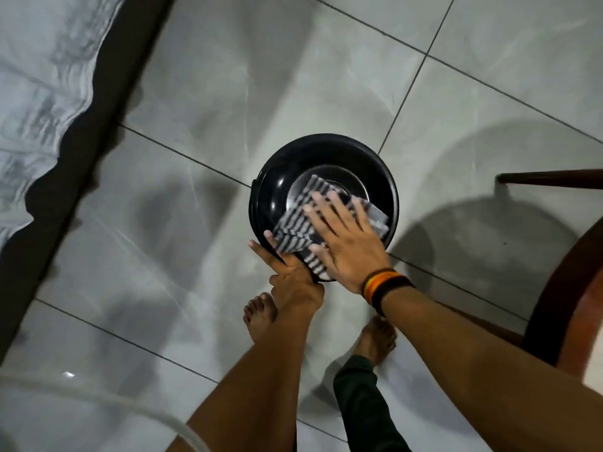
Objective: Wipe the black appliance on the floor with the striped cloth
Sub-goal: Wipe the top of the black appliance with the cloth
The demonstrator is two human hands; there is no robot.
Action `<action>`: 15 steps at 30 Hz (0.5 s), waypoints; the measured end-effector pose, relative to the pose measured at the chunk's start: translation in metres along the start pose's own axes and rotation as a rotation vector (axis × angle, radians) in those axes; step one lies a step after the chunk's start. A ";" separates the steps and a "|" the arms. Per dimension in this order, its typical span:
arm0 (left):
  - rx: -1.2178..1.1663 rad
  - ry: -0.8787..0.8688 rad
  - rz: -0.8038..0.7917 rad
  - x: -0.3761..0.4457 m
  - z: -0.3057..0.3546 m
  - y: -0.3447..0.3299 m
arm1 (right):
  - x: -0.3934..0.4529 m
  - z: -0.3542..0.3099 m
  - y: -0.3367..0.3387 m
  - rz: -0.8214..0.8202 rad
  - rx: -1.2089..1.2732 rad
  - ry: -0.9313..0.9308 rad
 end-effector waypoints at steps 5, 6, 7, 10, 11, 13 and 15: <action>0.049 -0.005 0.005 0.003 -0.001 0.000 | 0.023 0.013 0.012 0.046 0.150 -0.515; 0.061 -0.003 0.007 0.005 -0.002 -0.001 | 0.043 0.006 0.018 0.068 0.179 -0.562; 0.071 -0.003 0.005 0.006 -0.003 -0.001 | 0.063 -0.003 0.025 0.072 0.184 -0.553; 0.101 0.013 -0.010 0.006 -0.003 -0.002 | 0.093 -0.031 0.034 0.016 0.011 -0.200; 0.103 0.018 -0.017 0.006 -0.002 -0.002 | 0.090 -0.037 0.034 -0.008 -0.052 -0.051; 0.107 0.033 -0.058 0.007 -0.002 -0.003 | 0.077 -0.039 0.032 -0.065 -0.122 0.215; 0.088 0.052 -0.105 0.009 -0.005 -0.006 | 0.069 -0.031 0.034 -0.113 -0.159 0.395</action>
Point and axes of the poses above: each hand's wrist, its own x-axis towards the middle knuckle, its own y-axis out of the back of the hand, z = x × y, the point moved 2 cm from there along x, towards the middle knuckle, and after that the axes turned 8 degrees about -y, right-handed, at the moved point
